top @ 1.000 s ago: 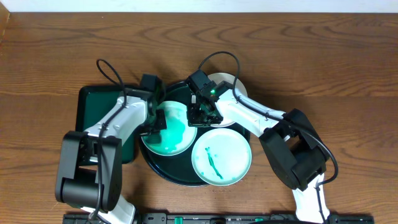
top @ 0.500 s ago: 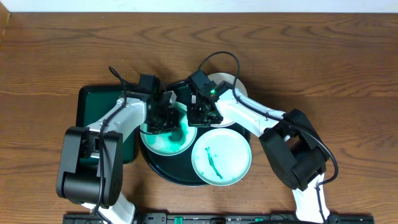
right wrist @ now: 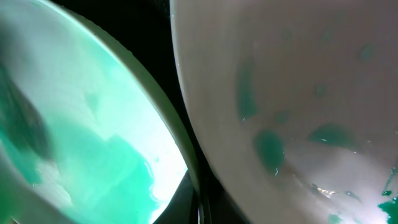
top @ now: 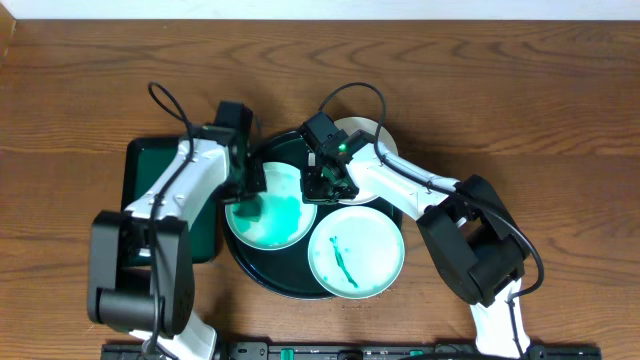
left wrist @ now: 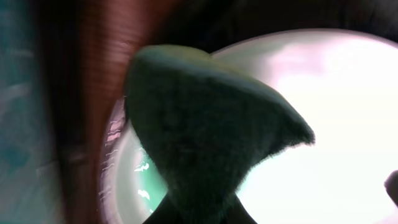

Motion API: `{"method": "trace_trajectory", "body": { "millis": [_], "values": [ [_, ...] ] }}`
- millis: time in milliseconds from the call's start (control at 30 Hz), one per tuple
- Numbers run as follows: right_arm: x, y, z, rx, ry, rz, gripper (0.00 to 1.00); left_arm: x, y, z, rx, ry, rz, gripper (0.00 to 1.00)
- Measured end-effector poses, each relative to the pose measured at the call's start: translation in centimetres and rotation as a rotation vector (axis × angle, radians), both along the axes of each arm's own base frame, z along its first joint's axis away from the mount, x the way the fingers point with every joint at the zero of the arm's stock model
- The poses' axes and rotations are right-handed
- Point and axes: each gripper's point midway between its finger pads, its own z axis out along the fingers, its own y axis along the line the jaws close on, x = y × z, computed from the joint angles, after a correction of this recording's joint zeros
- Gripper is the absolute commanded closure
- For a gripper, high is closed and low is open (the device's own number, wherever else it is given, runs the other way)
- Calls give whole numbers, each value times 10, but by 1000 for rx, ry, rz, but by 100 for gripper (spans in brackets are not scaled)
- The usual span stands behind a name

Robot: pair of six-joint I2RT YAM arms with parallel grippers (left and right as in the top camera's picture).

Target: Clean dirty plates on tray and stack at the side

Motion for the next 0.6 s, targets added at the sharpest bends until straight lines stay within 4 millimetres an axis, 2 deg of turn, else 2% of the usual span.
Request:
{"method": "trace_trajectory", "body": {
  "millis": [167,267,367,467,600],
  "values": [
    [0,0,0,0,-2,7,99,10,7,62,23,-104,13,93],
    [0,0,0,2,-8,28,99,9,15,91,20,-168,35,93],
    [0,0,1,5,-20,57,99,5,32,104,26,-196,85,93],
    [2,-1,4,-6,-49,84,99,5,54,106,43,-203,140,93],
    [11,-6,26,-42,-153,112,99,4,78,106,54,-201,213,93]
  ]
}}
